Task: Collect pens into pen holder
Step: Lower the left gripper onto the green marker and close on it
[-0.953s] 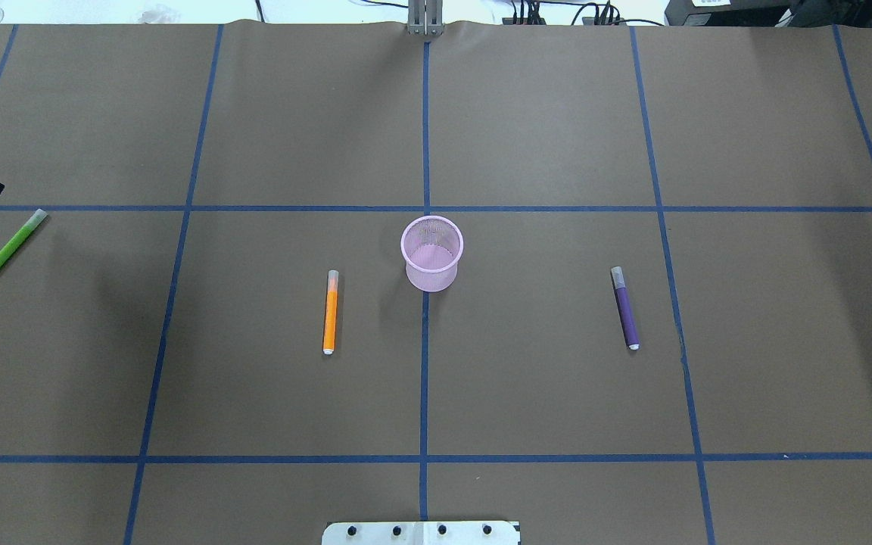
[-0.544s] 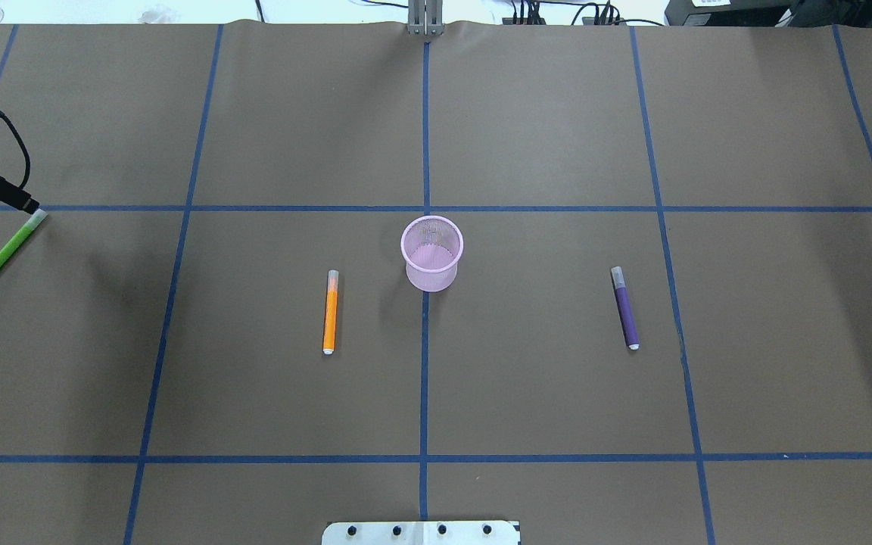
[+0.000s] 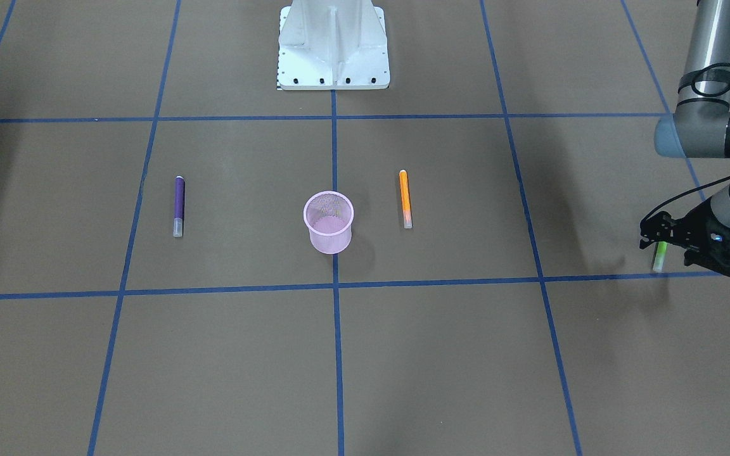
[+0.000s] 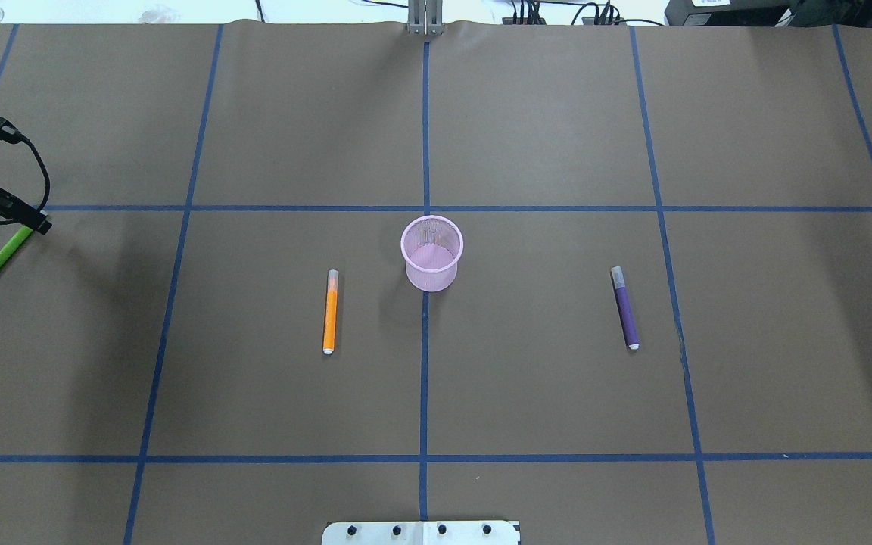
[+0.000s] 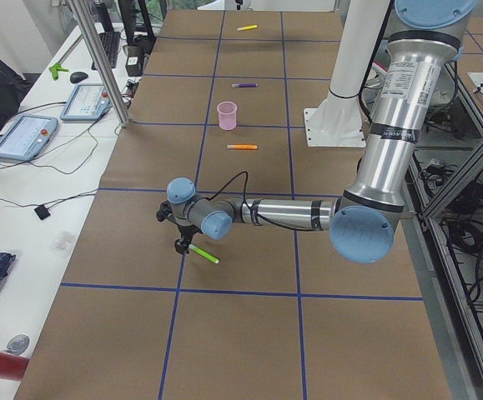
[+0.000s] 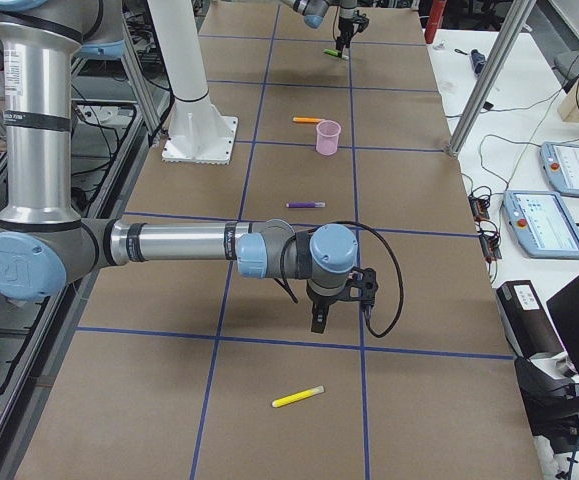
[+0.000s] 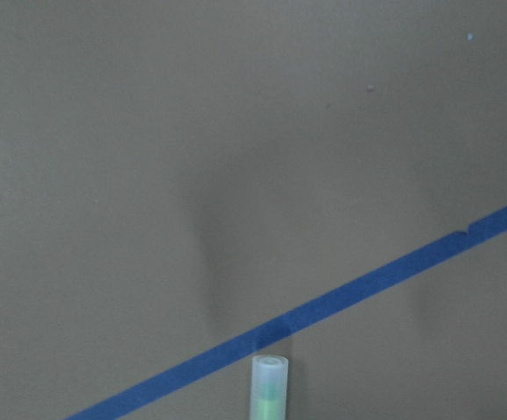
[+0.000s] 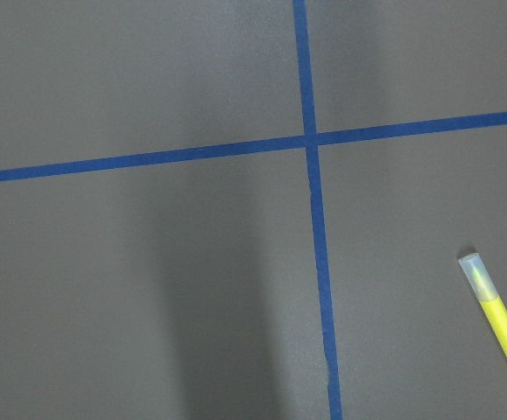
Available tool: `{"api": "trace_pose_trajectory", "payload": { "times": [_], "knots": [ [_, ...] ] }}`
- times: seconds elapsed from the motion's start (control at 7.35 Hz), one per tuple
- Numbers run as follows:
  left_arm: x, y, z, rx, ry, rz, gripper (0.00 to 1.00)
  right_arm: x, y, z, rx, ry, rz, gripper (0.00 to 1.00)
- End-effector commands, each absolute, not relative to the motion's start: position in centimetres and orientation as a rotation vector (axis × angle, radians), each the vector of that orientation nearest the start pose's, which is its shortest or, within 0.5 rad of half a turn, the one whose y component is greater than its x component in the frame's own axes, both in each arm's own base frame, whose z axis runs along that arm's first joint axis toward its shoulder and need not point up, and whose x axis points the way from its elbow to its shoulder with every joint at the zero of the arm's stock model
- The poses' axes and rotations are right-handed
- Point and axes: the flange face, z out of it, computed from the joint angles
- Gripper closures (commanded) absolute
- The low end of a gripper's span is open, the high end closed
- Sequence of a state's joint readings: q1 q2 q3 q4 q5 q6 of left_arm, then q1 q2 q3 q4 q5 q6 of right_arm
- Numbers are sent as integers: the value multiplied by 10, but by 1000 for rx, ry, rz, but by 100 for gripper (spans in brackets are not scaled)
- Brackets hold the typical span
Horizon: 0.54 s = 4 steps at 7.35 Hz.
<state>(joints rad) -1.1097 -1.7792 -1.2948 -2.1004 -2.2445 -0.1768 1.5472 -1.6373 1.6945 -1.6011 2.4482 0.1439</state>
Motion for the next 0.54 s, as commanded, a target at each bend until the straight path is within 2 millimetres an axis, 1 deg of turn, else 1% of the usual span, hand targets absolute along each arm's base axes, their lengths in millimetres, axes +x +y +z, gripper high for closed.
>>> {"api": "trace_pose_trajectory", "payload": {
  "times": [0.0, 0.14, 0.41],
  "knots": [
    [206, -570, 634, 209, 769, 428, 20, 45, -467, 626, -50, -877, 98, 0],
    [206, -570, 637, 203, 768, 427, 23, 42, -468, 625, -51, -877, 89, 0],
    [206, -570, 639, 201, 767, 427, 33, 35, -469, 626, -53, -873, 70, 0]
  ]
}}
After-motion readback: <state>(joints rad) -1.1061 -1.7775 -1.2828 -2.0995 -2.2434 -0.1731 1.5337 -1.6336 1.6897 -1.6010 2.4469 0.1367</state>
